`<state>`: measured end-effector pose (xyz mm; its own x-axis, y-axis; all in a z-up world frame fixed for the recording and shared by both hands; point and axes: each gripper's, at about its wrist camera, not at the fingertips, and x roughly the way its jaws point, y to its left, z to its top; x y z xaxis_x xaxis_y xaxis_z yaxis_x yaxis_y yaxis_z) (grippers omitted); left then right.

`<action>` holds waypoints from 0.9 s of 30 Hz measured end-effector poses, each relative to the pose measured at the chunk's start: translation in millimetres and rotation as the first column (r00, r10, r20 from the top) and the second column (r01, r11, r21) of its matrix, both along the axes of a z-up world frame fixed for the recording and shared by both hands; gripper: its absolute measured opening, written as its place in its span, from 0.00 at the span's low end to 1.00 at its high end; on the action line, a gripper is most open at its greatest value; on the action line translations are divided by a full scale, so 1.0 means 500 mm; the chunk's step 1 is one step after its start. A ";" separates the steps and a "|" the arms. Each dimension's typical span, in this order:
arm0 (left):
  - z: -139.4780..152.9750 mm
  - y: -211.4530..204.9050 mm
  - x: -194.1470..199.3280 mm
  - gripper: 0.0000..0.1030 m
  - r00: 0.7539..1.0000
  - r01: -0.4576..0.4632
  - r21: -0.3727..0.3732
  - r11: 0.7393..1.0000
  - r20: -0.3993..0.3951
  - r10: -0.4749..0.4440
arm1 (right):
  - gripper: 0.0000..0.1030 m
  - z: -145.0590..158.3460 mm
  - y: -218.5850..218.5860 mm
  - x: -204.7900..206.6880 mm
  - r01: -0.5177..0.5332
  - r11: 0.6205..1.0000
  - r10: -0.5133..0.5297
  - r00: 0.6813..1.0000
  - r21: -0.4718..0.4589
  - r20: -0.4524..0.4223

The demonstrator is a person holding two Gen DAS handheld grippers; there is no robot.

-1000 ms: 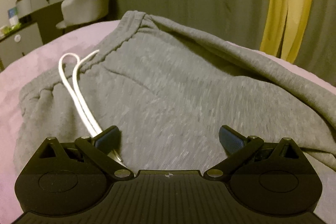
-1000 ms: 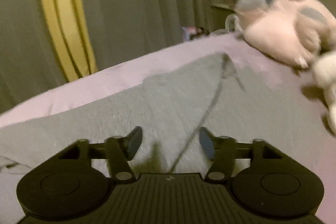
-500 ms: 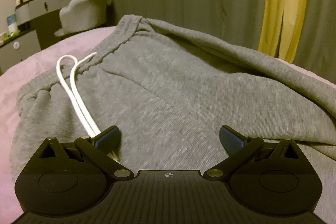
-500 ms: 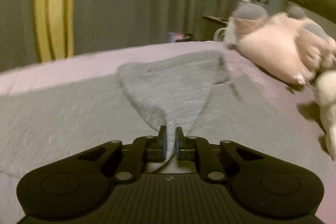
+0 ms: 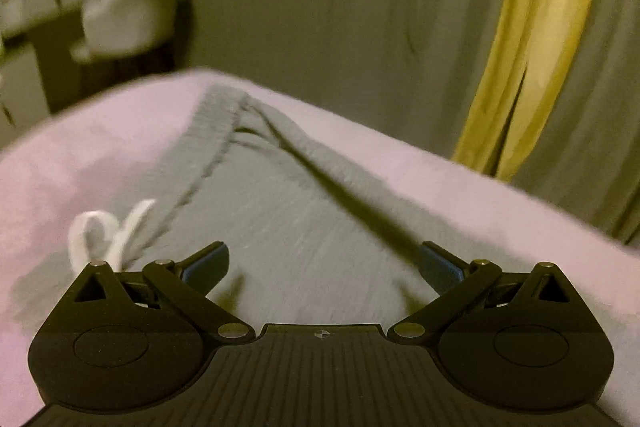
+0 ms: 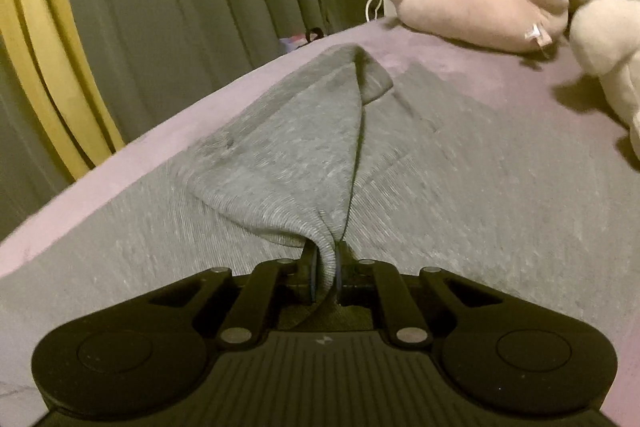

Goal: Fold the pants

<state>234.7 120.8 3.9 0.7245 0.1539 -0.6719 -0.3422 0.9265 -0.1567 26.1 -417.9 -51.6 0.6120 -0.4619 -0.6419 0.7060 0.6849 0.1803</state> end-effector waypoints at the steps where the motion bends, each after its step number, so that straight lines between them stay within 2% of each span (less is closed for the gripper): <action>1: -0.005 0.013 0.025 1.00 1.000 -0.001 -0.045 0.999 -0.022 0.000 | 0.08 0.003 0.014 -0.013 0.002 1.000 -0.002 1.000 -0.002 0.002; 4: -0.031 0.047 0.114 0.99 0.996 -0.021 -0.183 0.983 -0.091 0.004 | 0.08 0.007 0.017 -0.020 0.007 1.000 -0.007 1.000 -0.012 0.003; 5: -0.042 0.053 0.133 0.94 0.993 -0.043 -0.203 0.978 -0.113 0.020 | 0.08 0.007 0.019 -0.018 0.005 1.000 -0.005 1.000 -0.024 -0.003; 6: -0.050 0.056 0.149 0.87 0.991 -0.056 -0.205 0.977 -0.133 0.029 | 0.08 0.007 0.022 -0.016 0.004 0.999 -0.005 1.000 -0.036 -0.009; 10: -0.063 0.043 0.194 0.80 0.985 -0.024 -0.121 0.992 -0.170 0.003 | 0.08 0.008 0.023 -0.001 -0.011 0.996 0.008 0.999 -0.090 -0.037; 11: -0.058 0.040 0.201 0.73 0.986 -0.010 -0.104 0.995 -0.169 -0.008 | 0.08 0.009 0.021 0.000 -0.012 0.996 0.008 0.999 -0.089 -0.036; 13: -0.049 0.041 0.206 0.42 0.987 0.015 -0.087 0.996 -0.160 -0.029 | 0.09 0.011 0.013 0.000 -0.010 0.998 0.008 1.000 -0.070 -0.025; 14: -0.039 0.050 0.208 0.12 0.987 0.039 -0.109 0.993 -0.150 -0.055 | 0.10 0.012 0.008 -0.001 -0.012 0.999 0.011 1.000 -0.053 -0.017; 18: 0.010 0.077 0.178 0.10 0.995 0.038 -0.218 0.975 -0.078 -0.056 | 0.07 0.031 -0.020 -0.016 -0.013 0.999 0.011 0.999 0.041 0.039; 21: 0.071 0.084 0.131 0.09 0.996 0.085 -0.230 0.969 -0.006 -0.089 | 0.06 0.069 -0.047 -0.049 -0.009 0.992 -0.010 0.989 0.124 0.149; 24: 0.142 0.093 0.052 0.09 0.988 0.149 -0.242 0.959 0.082 -0.133 | 0.06 0.118 -0.080 -0.095 0.005 0.979 -0.059 0.964 0.203 0.259; 27: 0.183 0.108 -0.053 0.09 0.974 0.200 -0.278 0.940 0.158 -0.161 | 0.06 0.157 -0.114 -0.160 0.011 0.965 -0.103 0.934 0.260 0.342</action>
<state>208.2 175.0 95.6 0.8060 -0.1751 -0.5654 -0.1318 0.8781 -0.4600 -53.8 -475.0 26.9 0.7955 -0.3554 -0.4909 0.6030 0.5453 0.5823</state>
